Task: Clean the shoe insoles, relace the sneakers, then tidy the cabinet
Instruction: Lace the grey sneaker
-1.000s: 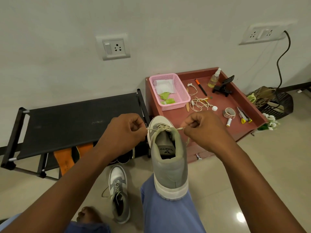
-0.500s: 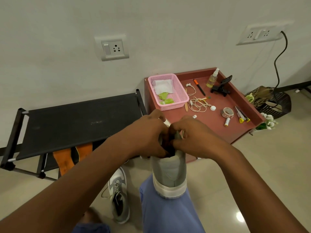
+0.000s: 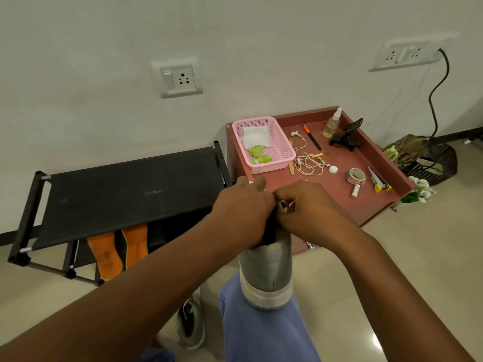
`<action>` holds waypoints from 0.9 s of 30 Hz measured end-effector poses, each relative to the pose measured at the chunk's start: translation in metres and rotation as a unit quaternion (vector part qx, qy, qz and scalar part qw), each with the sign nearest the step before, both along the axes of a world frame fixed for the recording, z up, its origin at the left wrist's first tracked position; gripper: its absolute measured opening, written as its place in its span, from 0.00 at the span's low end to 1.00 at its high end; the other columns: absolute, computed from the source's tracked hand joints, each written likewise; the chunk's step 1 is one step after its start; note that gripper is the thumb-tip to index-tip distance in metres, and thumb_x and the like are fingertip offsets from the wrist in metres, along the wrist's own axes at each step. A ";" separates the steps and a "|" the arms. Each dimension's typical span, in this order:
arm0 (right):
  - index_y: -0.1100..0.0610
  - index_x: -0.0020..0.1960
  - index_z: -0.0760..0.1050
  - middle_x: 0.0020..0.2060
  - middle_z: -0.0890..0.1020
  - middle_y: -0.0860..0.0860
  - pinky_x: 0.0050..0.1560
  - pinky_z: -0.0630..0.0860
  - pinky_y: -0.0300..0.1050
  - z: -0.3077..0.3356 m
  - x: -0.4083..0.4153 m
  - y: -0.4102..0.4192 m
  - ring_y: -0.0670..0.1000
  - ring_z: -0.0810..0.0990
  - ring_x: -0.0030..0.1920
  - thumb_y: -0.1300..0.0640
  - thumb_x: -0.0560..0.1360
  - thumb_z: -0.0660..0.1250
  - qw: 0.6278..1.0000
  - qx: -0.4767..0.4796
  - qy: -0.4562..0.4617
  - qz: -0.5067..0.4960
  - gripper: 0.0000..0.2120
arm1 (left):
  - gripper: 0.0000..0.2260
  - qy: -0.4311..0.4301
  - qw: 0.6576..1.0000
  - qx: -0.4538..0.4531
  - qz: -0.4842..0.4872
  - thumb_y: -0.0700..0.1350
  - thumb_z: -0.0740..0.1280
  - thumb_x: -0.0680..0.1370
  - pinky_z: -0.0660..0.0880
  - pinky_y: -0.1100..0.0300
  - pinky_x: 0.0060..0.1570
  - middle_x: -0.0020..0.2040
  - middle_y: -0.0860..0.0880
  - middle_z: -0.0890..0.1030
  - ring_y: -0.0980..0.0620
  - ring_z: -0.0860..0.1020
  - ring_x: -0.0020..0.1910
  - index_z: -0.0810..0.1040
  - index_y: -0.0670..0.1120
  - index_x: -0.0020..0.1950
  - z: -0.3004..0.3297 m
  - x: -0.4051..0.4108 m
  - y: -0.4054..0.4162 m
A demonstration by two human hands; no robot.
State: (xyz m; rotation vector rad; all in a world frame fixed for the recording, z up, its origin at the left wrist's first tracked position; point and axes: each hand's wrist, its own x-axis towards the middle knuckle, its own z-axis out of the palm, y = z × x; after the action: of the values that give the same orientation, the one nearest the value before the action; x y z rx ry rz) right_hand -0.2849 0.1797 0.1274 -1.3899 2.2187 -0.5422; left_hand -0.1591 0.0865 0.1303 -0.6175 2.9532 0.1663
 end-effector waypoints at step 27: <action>0.45 0.59 0.76 0.51 0.80 0.46 0.50 0.83 0.50 0.004 0.004 -0.009 0.46 0.80 0.46 0.54 0.71 0.77 1.000 0.003 0.012 -0.004 0.19 | 0.08 0.117 0.986 0.092 0.077 0.50 0.57 0.87 0.68 0.64 0.50 0.47 0.55 0.69 0.55 0.71 0.41 0.66 0.50 0.65 -0.007 0.015 -0.016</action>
State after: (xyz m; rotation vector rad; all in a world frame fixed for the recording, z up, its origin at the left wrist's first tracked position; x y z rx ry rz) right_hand -0.2808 0.1711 0.1319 -1.3936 2.2441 -0.5239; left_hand -0.1436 0.0708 0.1230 -0.8541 3.0577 0.5551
